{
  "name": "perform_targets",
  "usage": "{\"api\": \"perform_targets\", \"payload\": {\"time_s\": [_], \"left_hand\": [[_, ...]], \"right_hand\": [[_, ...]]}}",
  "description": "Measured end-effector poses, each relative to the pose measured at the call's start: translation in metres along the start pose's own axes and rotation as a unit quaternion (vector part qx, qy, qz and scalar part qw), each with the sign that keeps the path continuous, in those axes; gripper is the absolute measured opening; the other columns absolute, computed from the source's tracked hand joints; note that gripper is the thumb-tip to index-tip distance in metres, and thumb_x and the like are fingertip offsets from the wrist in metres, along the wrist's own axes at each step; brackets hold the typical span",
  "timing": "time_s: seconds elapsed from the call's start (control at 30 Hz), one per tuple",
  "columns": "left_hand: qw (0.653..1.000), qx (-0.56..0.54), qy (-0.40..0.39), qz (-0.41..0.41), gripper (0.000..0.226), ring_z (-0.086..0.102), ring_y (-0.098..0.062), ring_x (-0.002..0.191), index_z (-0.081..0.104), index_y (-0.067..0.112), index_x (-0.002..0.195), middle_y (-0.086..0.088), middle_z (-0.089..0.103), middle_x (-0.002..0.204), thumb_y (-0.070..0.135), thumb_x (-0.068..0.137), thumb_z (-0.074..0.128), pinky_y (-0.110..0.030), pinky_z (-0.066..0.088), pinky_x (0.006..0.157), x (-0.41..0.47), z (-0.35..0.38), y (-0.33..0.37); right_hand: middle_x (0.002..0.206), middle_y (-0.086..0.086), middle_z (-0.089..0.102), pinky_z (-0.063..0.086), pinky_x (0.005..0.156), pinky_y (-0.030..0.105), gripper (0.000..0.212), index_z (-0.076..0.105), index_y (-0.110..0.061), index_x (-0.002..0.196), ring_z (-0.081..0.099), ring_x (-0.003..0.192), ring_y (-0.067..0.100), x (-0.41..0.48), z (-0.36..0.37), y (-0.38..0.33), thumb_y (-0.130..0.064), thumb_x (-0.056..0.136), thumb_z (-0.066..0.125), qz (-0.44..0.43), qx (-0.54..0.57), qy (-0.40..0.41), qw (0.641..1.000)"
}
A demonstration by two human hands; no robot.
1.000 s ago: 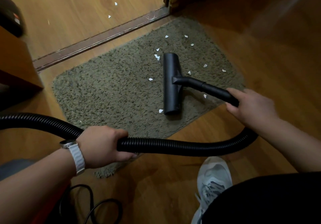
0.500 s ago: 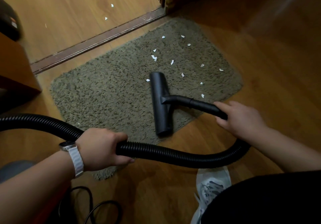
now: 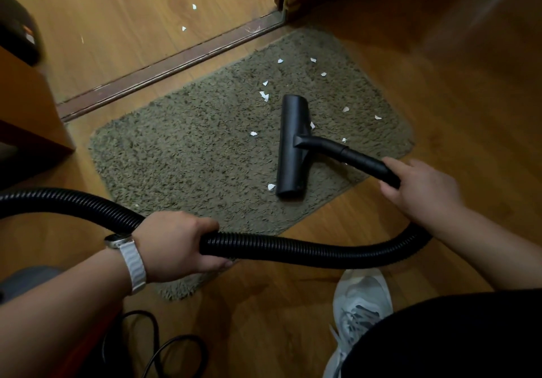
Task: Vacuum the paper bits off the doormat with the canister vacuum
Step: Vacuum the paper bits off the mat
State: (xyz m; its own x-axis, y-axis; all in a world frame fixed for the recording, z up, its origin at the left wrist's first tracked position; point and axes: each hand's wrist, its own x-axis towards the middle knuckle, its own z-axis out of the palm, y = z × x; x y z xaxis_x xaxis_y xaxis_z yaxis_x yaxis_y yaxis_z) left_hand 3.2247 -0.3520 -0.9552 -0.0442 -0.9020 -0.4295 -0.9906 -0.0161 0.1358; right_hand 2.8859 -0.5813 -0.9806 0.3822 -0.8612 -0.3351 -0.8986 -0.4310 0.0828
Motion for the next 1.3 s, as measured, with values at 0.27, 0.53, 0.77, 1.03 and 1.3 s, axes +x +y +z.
{"api": "perform_targets", "payload": {"time_s": [0.27,0.53,0.77,1.03,1.3], "left_hand": [[0.999,0.026,-0.021,0.024,0.075,0.062,-0.008,0.069,0.055,0.032,0.091,0.011,0.052,0.066,0.093,0.060,0.023,-0.026,0.048,0.059,-0.004,0.003,-0.003],[0.999,0.019,-0.020,0.026,0.080,0.063,-0.011,0.068,0.056,0.030,0.090,0.009,0.047,0.060,0.092,0.056,0.019,-0.026,0.043,0.056,-0.004,-0.003,0.001],[0.999,0.017,-0.009,0.028,0.077,0.063,-0.011,0.070,0.055,0.030,0.089,0.009,0.058,0.070,0.091,0.058,0.020,-0.028,0.049,0.059,-0.003,0.002,-0.002],[0.999,0.031,-0.020,0.020,0.078,0.063,-0.008,0.069,0.055,0.030,0.090,0.010,0.053,0.065,0.093,0.059,0.021,-0.027,0.051,0.061,-0.006,0.006,-0.004],[1.000,0.007,-0.007,0.007,0.077,0.064,-0.010,0.066,0.057,0.031,0.087,0.009,0.055,0.063,0.094,0.057,0.024,-0.026,0.050,0.058,-0.001,0.004,0.000]], "right_hand": [[0.105,-0.002,0.059,0.038,0.058,0.028,0.056,0.043,-0.039,0.145,0.063,0.091,0.024,-0.010,0.009,-0.028,-0.053,0.092,0.053,-0.116,-0.018,0.003,0.993],[0.094,-0.002,0.054,0.035,0.053,0.028,0.056,0.049,-0.038,0.143,0.063,0.086,0.025,-0.030,0.008,-0.005,-0.049,0.089,0.061,-0.088,-0.036,0.004,0.995],[0.092,-0.003,0.050,0.036,0.057,0.029,0.055,0.050,-0.034,0.143,0.062,0.089,0.027,-0.020,0.015,-0.014,-0.046,0.090,0.061,-0.087,0.007,0.007,0.996],[0.104,-0.001,0.060,0.049,0.070,0.033,0.045,0.055,-0.033,0.131,0.063,0.098,0.025,0.001,0.023,-0.026,-0.048,0.089,0.060,-0.115,0.049,-0.010,0.992],[0.102,-0.002,0.062,0.044,0.067,0.031,0.039,0.060,-0.027,0.126,0.059,0.096,0.022,-0.005,0.025,0.004,-0.040,0.089,0.065,-0.054,0.088,-0.013,0.995]]}}
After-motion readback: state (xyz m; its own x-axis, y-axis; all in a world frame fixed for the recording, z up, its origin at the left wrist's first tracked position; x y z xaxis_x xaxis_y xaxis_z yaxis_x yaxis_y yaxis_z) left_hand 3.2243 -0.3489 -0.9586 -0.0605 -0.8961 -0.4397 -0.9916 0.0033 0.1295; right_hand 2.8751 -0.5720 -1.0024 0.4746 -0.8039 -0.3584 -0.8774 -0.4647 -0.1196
